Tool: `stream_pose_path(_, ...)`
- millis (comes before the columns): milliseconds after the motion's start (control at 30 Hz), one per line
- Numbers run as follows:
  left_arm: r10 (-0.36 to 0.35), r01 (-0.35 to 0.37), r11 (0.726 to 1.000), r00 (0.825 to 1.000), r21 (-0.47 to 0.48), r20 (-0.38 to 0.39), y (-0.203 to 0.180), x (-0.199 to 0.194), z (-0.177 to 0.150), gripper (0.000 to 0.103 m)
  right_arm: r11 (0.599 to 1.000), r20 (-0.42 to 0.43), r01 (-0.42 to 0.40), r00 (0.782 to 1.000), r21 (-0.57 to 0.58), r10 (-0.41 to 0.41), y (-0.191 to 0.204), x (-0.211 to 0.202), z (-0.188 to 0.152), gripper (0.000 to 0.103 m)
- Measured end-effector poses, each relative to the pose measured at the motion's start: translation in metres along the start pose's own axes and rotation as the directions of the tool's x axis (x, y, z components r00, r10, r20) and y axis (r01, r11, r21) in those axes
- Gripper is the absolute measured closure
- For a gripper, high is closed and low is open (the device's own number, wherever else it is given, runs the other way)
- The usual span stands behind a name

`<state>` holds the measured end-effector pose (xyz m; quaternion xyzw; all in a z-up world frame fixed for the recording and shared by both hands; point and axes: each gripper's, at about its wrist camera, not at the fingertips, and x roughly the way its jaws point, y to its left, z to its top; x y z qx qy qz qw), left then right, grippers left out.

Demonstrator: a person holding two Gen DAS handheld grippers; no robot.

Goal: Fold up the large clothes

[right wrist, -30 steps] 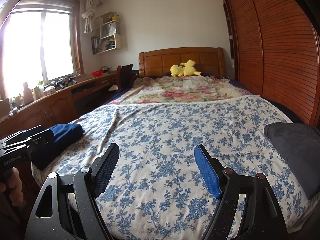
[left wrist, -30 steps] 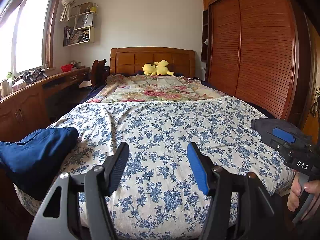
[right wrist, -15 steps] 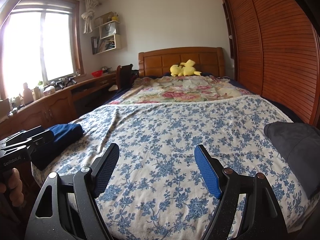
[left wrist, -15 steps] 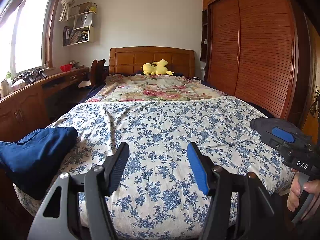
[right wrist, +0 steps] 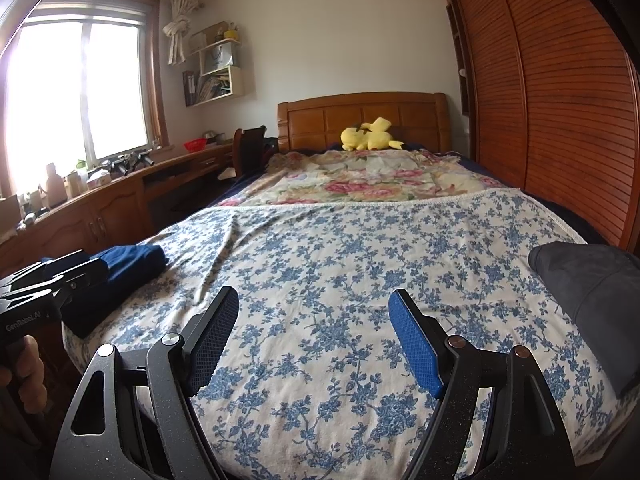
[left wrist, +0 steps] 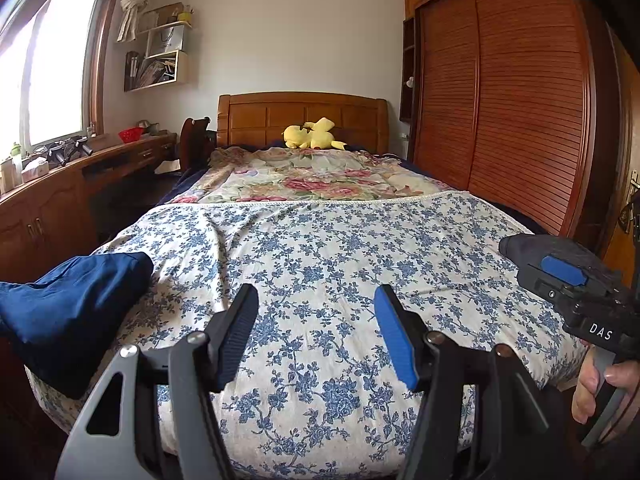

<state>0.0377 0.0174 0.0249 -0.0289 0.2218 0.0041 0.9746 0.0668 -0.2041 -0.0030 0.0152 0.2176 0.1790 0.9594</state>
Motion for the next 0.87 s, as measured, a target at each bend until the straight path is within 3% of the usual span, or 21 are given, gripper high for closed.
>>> stream_pose_path(867, -0.006, 0.006, 1.000, 1.000, 0.000, -0.002, -0.0029, 0.0015, 0.0004, 0.043, 1.000, 0.002, 0.001, 1.000, -0.001, -0.001, -0.0008, 0.0004, -0.0008, 0.024)
